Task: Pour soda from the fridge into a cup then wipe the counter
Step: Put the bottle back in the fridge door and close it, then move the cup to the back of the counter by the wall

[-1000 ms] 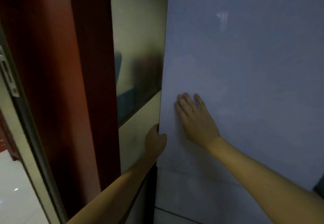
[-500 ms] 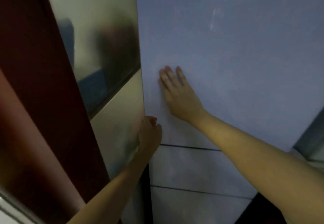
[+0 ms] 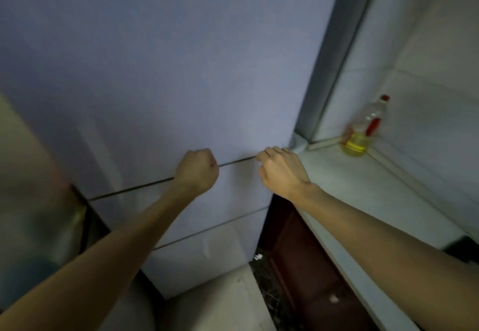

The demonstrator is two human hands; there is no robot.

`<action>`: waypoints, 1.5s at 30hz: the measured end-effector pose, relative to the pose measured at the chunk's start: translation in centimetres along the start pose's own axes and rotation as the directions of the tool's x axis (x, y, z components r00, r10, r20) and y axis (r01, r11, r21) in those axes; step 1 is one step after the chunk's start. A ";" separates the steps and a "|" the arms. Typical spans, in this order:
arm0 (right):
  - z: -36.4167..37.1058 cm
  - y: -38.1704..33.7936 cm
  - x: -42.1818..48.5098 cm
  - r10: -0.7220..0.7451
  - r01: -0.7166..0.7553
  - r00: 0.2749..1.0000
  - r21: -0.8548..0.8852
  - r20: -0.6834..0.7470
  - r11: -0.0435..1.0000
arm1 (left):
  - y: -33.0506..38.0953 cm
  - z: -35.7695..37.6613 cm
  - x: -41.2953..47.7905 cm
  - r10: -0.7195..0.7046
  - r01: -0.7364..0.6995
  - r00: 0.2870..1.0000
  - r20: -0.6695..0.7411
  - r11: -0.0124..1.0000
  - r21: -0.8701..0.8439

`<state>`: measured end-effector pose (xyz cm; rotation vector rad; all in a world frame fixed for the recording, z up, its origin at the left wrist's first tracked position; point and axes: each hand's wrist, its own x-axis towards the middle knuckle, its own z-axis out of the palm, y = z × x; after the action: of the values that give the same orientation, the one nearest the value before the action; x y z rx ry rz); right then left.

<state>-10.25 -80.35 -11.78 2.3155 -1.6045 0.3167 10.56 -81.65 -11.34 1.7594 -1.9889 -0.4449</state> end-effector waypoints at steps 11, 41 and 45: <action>-3.8 12.8 -21.6 0.533 -0.498 0.815 -0.195 0.228 0.845 | 16.9 12.8 -2.5 0.383 -0.480 0.796 0.469 0.871 0.103; -31.7 10.2 -88.3 0.988 -0.946 -0.155 -0.292 0.016 -0.144 | 60.4 27.1 -59.2 0.793 -0.974 -0.118 0.598 0.024 -0.224; -33.1 8.8 -94.3 0.965 -0.927 -0.261 -0.276 -0.017 -0.255 | 63.7 29.5 -64.3 0.784 -0.962 -0.221 0.580 -0.079 -0.260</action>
<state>-51.71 11.00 -12.85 0.1325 -3.0952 0.1563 -53.06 -10.89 -10.93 -0.4845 -3.2273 -0.0840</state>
